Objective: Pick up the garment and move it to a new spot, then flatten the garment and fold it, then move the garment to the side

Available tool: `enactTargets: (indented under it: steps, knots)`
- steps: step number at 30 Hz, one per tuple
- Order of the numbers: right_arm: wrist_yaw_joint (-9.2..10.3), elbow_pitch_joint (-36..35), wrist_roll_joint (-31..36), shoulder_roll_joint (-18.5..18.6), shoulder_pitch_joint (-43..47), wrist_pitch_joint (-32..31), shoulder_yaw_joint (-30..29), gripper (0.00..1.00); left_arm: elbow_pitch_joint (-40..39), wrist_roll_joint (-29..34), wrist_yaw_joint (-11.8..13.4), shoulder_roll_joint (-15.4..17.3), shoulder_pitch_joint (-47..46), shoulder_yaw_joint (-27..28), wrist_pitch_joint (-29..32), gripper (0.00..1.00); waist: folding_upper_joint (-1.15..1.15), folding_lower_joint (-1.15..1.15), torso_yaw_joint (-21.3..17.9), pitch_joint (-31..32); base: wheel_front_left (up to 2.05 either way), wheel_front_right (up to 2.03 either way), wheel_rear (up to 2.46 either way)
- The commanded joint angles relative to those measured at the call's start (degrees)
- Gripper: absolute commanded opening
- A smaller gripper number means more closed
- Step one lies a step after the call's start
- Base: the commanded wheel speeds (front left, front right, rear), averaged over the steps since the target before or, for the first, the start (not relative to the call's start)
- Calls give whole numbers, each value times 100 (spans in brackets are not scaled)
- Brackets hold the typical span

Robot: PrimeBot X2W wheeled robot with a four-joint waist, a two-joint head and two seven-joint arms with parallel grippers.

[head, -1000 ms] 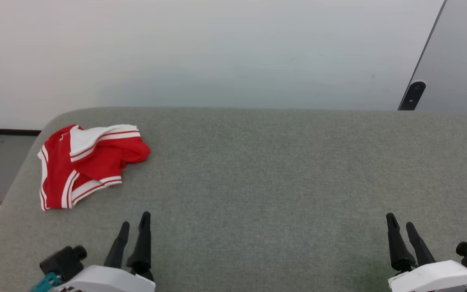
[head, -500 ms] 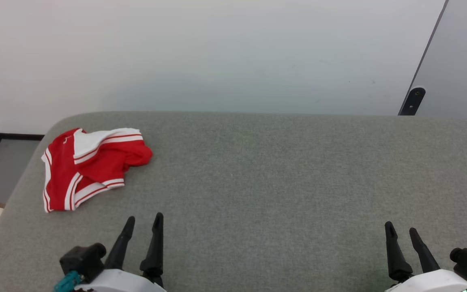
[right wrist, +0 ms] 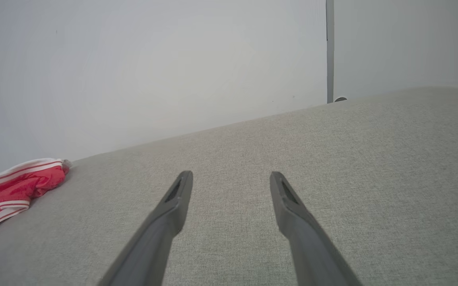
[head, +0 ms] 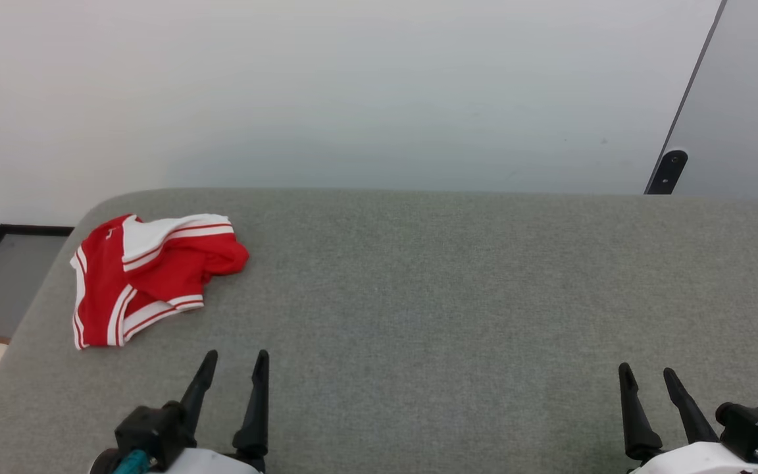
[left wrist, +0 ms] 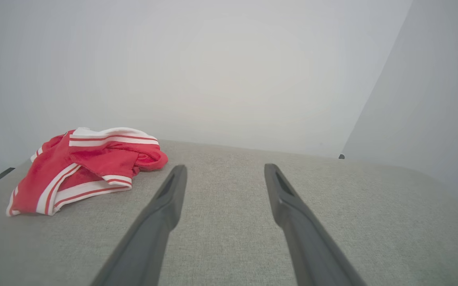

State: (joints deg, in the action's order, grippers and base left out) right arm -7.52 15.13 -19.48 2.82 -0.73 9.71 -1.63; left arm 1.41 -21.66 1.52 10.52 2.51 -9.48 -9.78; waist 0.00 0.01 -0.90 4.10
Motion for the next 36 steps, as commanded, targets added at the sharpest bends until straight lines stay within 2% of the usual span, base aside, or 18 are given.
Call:
enactTargets:
  steps: [1, 8, 14, 27, 32, 36]
  knots:
    - [4, -24, 154, 3, 34, 60, 9, 100, -75, 121, 30, 49, 23, -24, -46, 100, 0, 0, 2, 10, 0, 0, 0]
    - [5, -10, 557, 3, 88, 136, 98, 100, -117, 442, 70, 142, 89, -106, -141, 100, 0, 0, 101, 98, 0, 0, 0]
    - [5, 32, 845, 4, 148, 188, 270, 100, -110, 656, 16, 222, 124, -75, -210, 100, 0, -1, 385, 239, 0, 0, 0]
    - [6, 164, 1149, 3, 108, 341, 986, 100, 55, 1063, 38, 375, 304, 326, -360, 100, 0, -1, 1579, 555, 0, 0, 0]
    - [6, 247, 1310, 5, -177, 401, 1315, 100, 14, 1179, 91, 259, 376, 490, -418, 100, 0, -1, 1934, 439, 0, 0, 0]
    - [6, 358, 1540, 8, -330, 446, 1454, 100, 43, 1289, -91, 244, 259, 488, -461, 100, 0, -1, 2097, 395, 0, 0, 0]
